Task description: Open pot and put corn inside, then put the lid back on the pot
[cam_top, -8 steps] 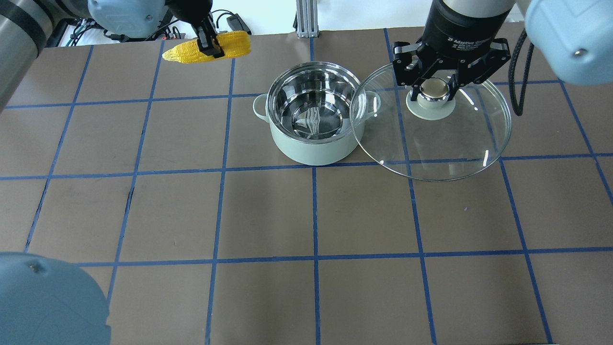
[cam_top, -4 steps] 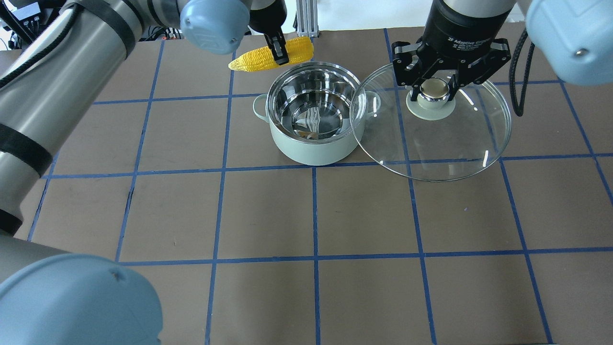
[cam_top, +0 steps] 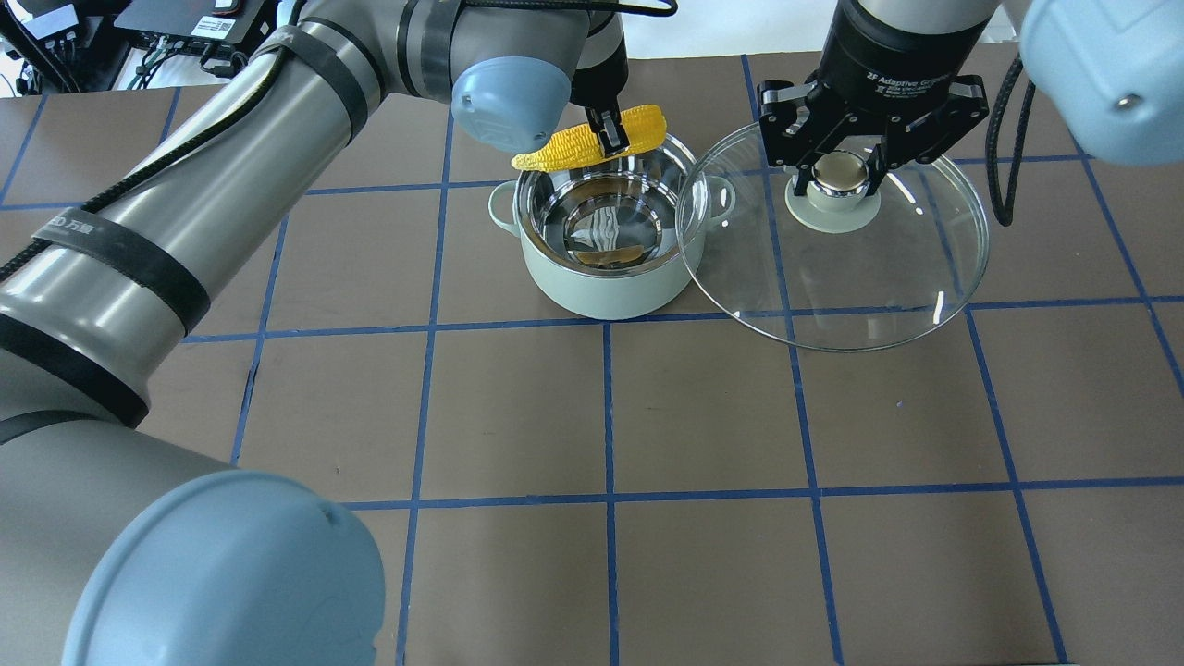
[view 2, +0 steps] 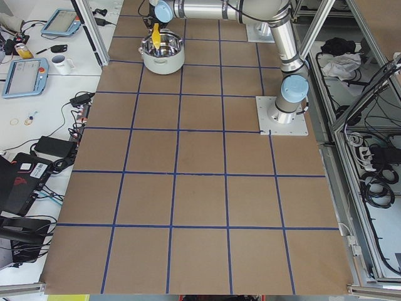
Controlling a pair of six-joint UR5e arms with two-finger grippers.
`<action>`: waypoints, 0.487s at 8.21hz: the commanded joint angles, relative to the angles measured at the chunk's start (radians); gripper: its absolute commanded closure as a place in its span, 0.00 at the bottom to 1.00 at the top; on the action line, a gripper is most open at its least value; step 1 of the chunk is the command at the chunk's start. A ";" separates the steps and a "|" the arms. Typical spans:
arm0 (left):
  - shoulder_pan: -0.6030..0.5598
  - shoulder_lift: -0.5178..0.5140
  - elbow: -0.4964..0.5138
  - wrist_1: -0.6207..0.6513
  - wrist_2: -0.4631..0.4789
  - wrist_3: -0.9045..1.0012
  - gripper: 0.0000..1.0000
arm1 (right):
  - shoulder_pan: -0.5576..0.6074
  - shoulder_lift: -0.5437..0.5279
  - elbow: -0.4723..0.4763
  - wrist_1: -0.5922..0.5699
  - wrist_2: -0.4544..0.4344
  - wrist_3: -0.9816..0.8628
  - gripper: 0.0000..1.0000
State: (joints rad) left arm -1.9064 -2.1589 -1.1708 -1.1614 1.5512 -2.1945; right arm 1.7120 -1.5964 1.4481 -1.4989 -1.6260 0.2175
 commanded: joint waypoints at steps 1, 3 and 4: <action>-0.019 -0.025 0.000 0.048 -0.003 -0.005 1.00 | 0.000 0.000 0.000 0.000 0.001 0.002 0.71; -0.017 -0.030 0.000 0.049 -0.051 -0.049 1.00 | 0.000 0.000 0.000 0.000 0.000 0.002 0.71; -0.017 -0.021 -0.003 0.049 -0.059 -0.059 1.00 | 0.000 0.000 0.000 0.000 0.000 0.002 0.71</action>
State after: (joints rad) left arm -1.9232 -2.1859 -1.1702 -1.1139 1.5204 -2.2244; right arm 1.7119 -1.5968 1.4481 -1.4987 -1.6257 0.2193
